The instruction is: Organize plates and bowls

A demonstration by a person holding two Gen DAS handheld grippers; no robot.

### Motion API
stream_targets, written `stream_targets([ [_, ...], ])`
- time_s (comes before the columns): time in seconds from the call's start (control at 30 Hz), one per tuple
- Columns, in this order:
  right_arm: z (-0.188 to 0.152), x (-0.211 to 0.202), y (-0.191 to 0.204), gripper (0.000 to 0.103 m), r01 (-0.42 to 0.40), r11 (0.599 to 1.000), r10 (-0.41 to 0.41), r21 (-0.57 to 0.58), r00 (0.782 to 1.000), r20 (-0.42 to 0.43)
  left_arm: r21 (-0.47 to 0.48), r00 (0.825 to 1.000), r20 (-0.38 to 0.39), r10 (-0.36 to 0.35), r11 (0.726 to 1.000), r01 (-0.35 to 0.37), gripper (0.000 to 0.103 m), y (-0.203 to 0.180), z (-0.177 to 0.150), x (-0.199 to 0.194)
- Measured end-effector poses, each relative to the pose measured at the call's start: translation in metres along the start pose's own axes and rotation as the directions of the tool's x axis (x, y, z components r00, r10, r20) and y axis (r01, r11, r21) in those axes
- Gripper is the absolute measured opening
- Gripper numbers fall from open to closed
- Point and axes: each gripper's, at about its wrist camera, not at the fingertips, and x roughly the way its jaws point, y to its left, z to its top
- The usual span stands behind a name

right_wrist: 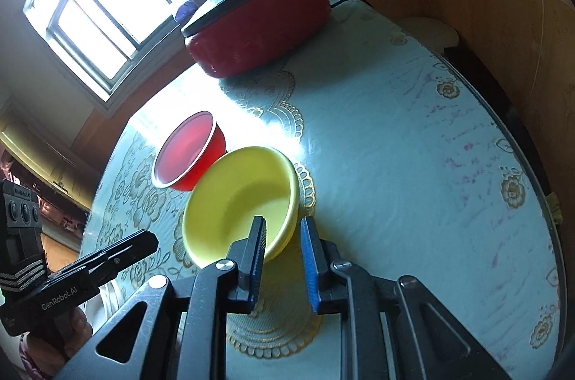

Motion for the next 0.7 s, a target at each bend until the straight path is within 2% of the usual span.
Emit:
stream_targets([
  [0.23,0.007,0.015,-0.001,0.019,0.015,1.000,-0.015,0.006,1.000,-0.010,-0.023,0.999,-0.051,0.010,1.000,-0.011,0.021,0.001,0.010,0.030],
  [0.33,0.004,0.019,0.001,0.011,0.026,1.000,-0.026,-0.006,0.999,-0.018,-0.017,0.998,-0.068,0.008,1.000,-0.009,0.014,-0.001,0.011,0.038],
  [0.47,0.001,0.019,0.002,0.010,0.041,0.999,-0.041,-0.022,0.999,-0.015,0.020,0.999,-0.047,0.017,1.000,-0.016,0.014,-0.011,0.009,0.036],
  [0.7,-0.007,0.009,-0.005,0.010,0.006,1.000,-0.005,0.024,1.000,-0.013,0.030,0.999,-0.040,-0.010,1.000,0.011,0.013,-0.014,-0.001,0.025],
])
